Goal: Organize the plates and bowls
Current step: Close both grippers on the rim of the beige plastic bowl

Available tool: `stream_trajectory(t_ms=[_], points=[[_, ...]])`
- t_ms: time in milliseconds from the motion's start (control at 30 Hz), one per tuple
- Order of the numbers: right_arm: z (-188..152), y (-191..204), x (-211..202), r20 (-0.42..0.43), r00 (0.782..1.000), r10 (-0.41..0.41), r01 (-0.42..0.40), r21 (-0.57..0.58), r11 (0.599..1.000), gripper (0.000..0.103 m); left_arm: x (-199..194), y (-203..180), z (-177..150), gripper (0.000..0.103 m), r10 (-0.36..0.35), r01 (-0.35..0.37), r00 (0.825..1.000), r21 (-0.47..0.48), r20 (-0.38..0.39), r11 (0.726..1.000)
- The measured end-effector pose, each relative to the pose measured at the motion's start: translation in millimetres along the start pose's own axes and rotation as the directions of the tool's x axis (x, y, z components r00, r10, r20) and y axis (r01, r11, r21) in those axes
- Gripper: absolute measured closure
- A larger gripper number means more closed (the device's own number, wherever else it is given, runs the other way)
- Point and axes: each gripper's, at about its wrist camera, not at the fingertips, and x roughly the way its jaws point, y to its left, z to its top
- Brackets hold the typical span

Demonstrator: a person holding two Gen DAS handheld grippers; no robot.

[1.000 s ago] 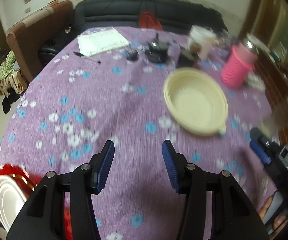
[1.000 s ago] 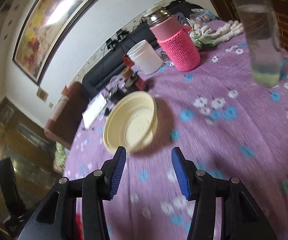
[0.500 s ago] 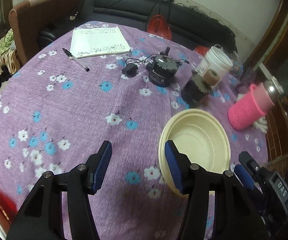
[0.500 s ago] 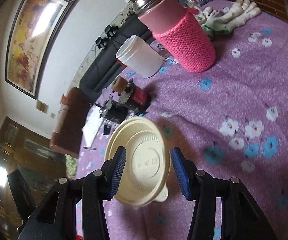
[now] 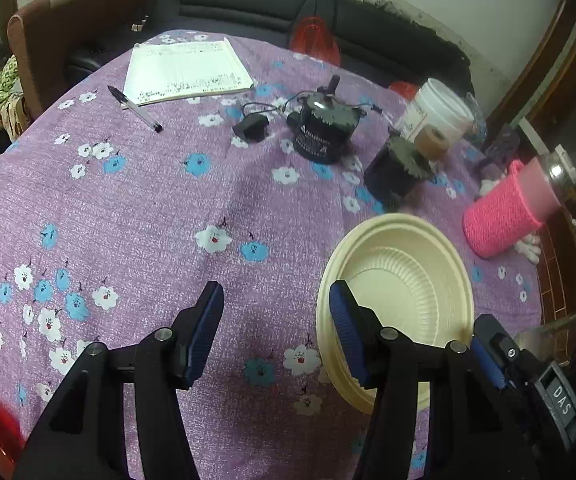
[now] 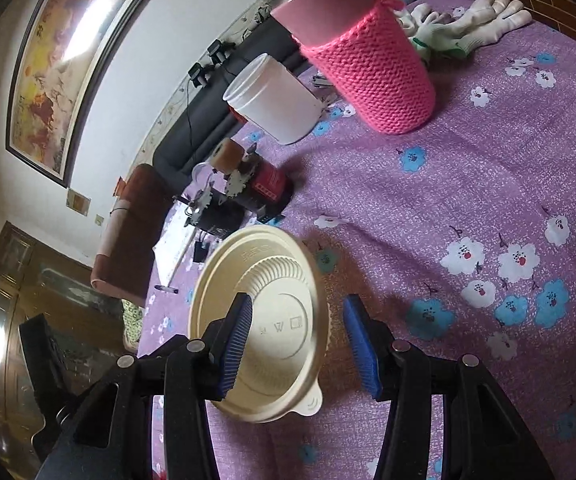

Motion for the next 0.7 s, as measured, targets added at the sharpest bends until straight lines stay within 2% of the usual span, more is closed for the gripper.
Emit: stream_trajectory(t_ms=[100,267,433,700], points=[[-1,2,0,-0.001,1.0,0.001,-0.001,-0.006,1.0,0.053,7,4,0,0.044,-0.063,0.062,0.996,-0.029,-0.058,0.998],[-1,0,7,-0.023,1.0,0.008,-0.008,0.01,1.0,0.053,8,3,-2,0.044,-0.085,0.082,0.994,-0.037,-0.065,0.996],[-2,1,7,-0.024,1.0,0.01,-0.01,0.007,1.0,0.053,15,-6,-8,0.044,-0.128,0.126,0.986,-0.026,-0.103,0.992],[-4,1,7,-0.026,1.0,0.01,-0.01,0.006,1.0,0.053,13,-15,-13,0.045,-0.145,0.146,0.987,-0.002,-0.067,0.989]])
